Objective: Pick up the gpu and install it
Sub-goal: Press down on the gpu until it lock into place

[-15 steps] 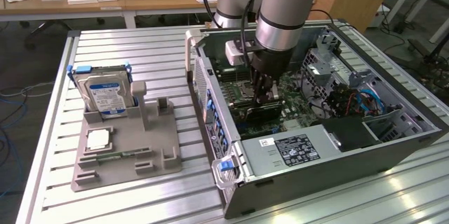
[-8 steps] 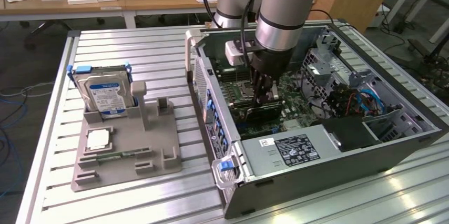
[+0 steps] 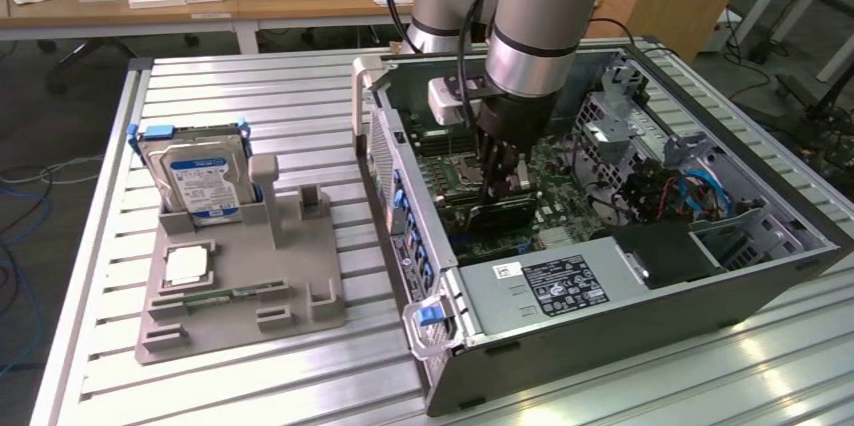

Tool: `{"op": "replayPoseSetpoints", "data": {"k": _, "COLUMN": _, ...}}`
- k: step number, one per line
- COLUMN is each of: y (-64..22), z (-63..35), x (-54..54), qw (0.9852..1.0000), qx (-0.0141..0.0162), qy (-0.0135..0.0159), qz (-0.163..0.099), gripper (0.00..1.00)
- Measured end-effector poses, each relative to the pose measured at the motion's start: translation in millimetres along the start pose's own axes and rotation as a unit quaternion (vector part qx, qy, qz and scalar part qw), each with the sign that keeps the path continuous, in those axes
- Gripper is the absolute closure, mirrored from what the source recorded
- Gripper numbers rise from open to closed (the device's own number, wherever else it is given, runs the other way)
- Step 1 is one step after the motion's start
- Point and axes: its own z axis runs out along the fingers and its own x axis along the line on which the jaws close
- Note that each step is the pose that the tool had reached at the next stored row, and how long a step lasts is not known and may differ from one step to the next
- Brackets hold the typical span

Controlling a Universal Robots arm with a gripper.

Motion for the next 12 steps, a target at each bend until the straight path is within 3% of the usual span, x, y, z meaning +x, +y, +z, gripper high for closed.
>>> {"op": "replayPoseSetpoints", "data": {"k": 12, "y": 0.1, "z": -0.7, "x": -0.1, "qw": 1.0, "qx": 0.0002, "qy": -0.0007, "qz": 0.0, "gripper": 0.89}}
